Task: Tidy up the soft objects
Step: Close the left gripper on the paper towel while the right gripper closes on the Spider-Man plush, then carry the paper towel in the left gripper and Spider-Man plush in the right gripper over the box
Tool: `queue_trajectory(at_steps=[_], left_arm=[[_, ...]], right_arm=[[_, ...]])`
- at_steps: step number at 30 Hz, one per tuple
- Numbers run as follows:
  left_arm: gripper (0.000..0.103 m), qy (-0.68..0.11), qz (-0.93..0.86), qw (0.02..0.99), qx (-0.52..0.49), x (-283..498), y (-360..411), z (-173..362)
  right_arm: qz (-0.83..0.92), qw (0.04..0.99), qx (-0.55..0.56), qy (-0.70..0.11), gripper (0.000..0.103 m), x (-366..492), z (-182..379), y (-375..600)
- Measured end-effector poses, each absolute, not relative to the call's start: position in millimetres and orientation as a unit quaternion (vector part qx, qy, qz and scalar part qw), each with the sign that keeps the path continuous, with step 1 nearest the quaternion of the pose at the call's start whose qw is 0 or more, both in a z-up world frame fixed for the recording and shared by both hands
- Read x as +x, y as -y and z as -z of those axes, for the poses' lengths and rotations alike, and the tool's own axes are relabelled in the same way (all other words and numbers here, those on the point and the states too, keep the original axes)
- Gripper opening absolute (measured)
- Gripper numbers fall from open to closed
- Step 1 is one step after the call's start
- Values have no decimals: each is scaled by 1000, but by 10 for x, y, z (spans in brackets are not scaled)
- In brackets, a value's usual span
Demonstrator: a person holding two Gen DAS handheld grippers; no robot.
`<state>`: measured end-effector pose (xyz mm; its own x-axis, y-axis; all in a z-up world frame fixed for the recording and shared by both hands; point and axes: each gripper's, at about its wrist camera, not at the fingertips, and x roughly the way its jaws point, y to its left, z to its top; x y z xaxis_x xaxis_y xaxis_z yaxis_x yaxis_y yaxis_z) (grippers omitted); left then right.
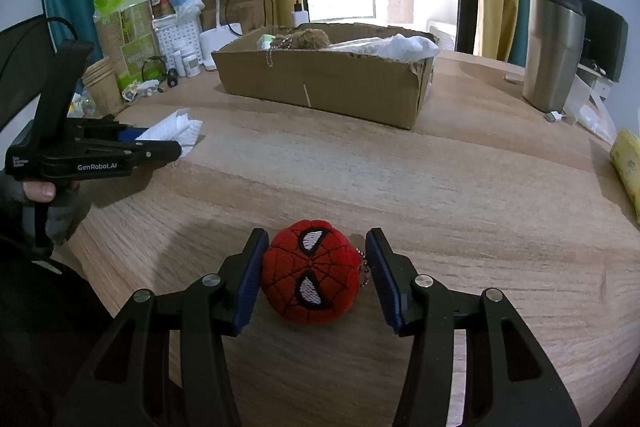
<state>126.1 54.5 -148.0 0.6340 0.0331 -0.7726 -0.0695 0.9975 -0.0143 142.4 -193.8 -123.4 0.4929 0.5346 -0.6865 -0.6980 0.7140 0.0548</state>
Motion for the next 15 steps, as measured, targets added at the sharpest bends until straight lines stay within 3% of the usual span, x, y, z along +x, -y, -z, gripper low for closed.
queue_trajectory(at_steps=[15], left_arm=[[33, -375, -6, 927, -25, 1265, -451, 1146]], right_arm=[[-366, 860, -117, -336, 54, 1462, 1134, 1885]])
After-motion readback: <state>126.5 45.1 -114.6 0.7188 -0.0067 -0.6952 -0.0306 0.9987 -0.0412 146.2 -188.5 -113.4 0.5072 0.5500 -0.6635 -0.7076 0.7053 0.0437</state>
